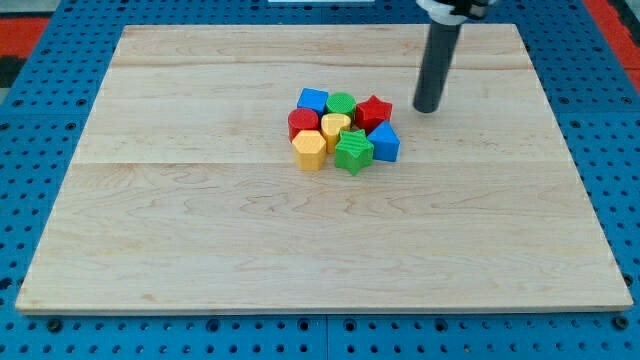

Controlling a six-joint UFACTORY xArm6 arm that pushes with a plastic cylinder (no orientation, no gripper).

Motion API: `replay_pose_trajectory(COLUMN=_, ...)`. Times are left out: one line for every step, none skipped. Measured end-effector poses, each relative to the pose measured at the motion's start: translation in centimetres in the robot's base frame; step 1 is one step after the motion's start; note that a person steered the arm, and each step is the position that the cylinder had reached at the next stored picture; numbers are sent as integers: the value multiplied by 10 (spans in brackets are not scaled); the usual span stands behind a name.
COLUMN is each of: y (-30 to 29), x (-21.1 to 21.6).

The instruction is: Move the green circle towards the top left

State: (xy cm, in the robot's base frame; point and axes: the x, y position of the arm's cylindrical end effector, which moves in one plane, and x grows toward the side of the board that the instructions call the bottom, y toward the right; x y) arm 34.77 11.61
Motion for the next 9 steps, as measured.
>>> replay_pose_trajectory(y=-22, x=-3)
replay_pose_trajectory(y=-40, x=4)
replay_pose_trajectory(y=-54, x=6)
replay_pose_trajectory(y=-65, x=7)
replay_pose_trajectory(y=-77, x=9)
replay_pose_trajectory(y=-88, x=14)
replay_pose_trajectory(y=-88, x=33)
replay_pose_trajectory(y=-97, x=39)
replay_pose_trajectory(y=-115, x=39)
